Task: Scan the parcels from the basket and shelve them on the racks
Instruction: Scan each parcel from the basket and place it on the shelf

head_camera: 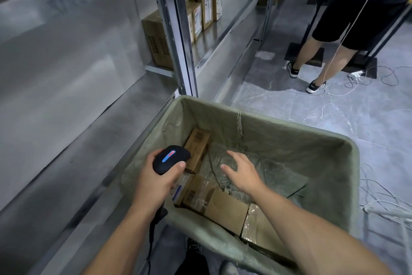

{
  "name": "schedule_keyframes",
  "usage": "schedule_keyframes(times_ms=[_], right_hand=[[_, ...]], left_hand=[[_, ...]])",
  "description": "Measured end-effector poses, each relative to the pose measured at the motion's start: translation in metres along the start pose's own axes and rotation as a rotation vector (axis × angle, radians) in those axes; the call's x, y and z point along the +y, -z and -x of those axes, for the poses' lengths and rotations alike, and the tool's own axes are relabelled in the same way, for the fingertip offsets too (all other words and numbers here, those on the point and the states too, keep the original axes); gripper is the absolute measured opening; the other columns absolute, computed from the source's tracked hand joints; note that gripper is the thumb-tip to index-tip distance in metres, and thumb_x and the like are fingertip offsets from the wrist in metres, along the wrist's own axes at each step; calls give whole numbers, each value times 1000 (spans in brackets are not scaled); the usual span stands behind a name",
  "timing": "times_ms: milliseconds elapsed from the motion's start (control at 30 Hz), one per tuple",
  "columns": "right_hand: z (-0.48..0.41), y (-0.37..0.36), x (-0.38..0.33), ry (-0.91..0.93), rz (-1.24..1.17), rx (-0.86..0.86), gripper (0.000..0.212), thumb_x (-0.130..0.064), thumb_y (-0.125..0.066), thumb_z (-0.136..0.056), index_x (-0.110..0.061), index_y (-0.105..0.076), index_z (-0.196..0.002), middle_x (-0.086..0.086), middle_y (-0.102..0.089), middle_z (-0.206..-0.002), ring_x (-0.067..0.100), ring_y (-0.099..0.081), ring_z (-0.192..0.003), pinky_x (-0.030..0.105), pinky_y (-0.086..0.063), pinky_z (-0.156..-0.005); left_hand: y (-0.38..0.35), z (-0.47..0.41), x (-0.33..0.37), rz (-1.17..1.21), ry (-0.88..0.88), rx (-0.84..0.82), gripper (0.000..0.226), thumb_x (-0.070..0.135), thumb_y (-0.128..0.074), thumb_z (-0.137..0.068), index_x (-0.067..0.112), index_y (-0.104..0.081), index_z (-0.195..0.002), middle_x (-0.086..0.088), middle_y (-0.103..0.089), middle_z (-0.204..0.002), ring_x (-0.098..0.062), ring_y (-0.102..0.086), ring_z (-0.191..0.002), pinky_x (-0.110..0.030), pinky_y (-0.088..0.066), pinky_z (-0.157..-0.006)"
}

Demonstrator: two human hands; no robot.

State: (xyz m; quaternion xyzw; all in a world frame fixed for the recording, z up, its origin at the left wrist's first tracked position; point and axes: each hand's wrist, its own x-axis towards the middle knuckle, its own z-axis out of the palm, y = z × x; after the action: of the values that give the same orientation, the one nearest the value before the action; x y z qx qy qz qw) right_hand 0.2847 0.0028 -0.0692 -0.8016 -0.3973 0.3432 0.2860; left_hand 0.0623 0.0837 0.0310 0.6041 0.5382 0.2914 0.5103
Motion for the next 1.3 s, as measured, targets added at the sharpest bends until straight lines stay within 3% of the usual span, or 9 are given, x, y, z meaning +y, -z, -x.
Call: schedule_keyframes(times_ms=[300,500,667,767,900,1000,1133,1300], right_hand=[[-65,-43,-25,-64,-6,-34,63,-44,-55,-101,-19,-36,-155,7,-36,-157,22,-36,-144,25,-28,-110],[-113,-92,-32,-134,-1,-47,61,-43,-56,-101,-19,-38,-154,8,-41,-153,23,-40,-140,28,-32,-108],[-152,-130,-30,-160,-30,-32,58,-37,-57,-101,-14,-41,-152,11,-44,-153,26,-40,-139,28,-30,-106],[-173,-158,-22,-159,-50,-30,62,-39,-58,-100,-15,-38,-154,10,-38,-158,29,-38,-143,34,-32,-112],[-186,-190,-7,-178,-56,-18,72,-43,-60,-99,-22,-27,-159,8,-23,-166,27,-21,-153,40,-25,-121],[-181,-204,2,-182,-30,16,81,-47,-60,-97,-31,-14,-161,6,-16,-168,25,-12,-155,53,-25,-121],[-170,-203,4,-250,-48,110,89,-52,-63,-93,-40,-6,-160,5,-17,-167,25,-15,-153,61,-30,-115],[-164,-187,11,-402,-96,173,95,-66,-60,-89,-48,3,-156,8,-16,-166,33,-24,-150,66,-25,-115]], left_hand=[[5,-80,-11,-82,101,-126,46,27,-80,-87,32,-56,-125,-8,-70,-100,-18,-68,-77,-11,-46,-49],[4,-135,-31,-109,187,-199,53,32,-80,-85,33,-55,-131,-2,-68,-108,-18,-69,-85,-14,-50,-55],[-1,-166,-46,-128,262,-217,51,34,-79,-85,33,-56,-131,-1,-70,-105,-11,-70,-68,-19,-53,-57],[-4,-178,-59,-133,303,-220,50,36,-78,-84,35,-58,-130,-2,-72,-99,-12,-69,-62,-28,-54,-63],[-5,-188,-72,-100,359,-236,47,33,-77,-86,33,-59,-129,-6,-74,-93,-15,-68,-62,-24,-54,-59],[-4,-196,-78,-63,398,-227,46,30,-77,-86,31,-60,-128,-6,-74,-84,-18,-66,-61,-31,-53,-61],[-4,-204,-79,-20,409,-243,42,24,-78,-88,27,-61,-126,-5,-73,-77,-19,-63,-60,-34,-53,-60],[-10,-203,-79,6,405,-284,54,35,-78,-73,29,-63,-124,-8,-73,-83,-21,-64,-61,-36,-52,-60]])
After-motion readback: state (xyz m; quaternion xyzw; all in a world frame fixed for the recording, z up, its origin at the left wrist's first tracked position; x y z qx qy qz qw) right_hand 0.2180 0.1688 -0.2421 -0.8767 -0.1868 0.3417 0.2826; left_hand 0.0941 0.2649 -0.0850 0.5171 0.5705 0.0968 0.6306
